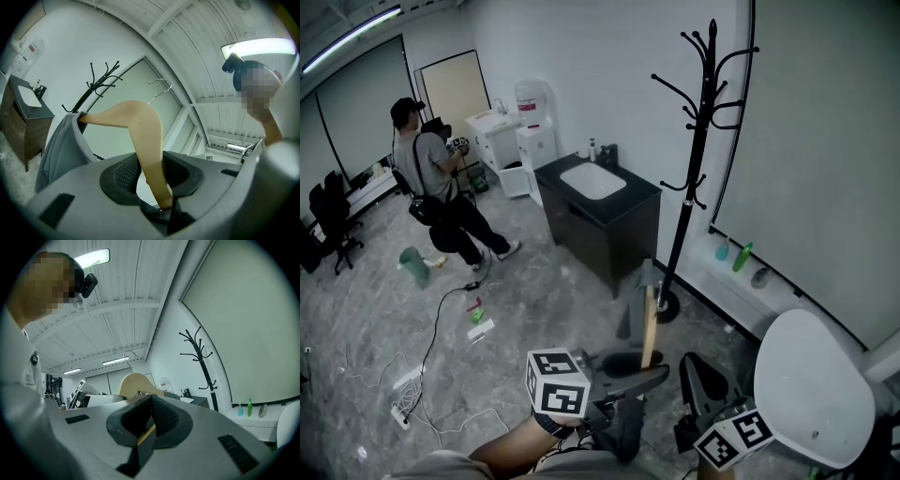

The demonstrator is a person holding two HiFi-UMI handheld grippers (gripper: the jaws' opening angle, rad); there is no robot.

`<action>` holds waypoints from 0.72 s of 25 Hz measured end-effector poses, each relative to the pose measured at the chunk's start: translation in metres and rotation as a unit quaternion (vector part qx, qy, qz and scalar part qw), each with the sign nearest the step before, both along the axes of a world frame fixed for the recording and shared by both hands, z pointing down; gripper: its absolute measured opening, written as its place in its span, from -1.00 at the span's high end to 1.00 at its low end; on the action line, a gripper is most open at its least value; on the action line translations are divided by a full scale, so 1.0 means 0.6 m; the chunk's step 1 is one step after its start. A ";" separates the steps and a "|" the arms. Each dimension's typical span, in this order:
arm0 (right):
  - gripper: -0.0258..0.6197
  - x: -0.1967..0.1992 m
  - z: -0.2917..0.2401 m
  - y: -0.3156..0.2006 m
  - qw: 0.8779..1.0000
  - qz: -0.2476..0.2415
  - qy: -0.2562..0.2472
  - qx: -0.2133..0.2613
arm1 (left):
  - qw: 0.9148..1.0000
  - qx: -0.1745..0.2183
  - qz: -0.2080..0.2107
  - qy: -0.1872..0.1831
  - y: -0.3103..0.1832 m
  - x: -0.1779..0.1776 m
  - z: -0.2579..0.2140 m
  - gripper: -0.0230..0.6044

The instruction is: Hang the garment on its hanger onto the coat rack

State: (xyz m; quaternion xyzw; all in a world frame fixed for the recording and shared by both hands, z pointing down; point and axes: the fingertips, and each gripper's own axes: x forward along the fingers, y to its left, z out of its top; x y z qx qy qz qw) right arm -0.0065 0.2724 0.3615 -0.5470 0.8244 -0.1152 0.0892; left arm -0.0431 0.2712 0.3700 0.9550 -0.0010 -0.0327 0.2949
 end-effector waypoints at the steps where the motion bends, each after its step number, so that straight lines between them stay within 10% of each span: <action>1: 0.87 0.004 0.000 0.001 1.000 -0.003 -0.001 0.001 | 1.000 0.000 -0.002 0.000 0.000 0.003 0.000 0.51; 18: 0.87 0.068 0.010 -0.061 1.000 -0.023 -0.005 0.004 | 0.999 -0.010 -0.035 0.006 -0.091 0.049 0.005 0.51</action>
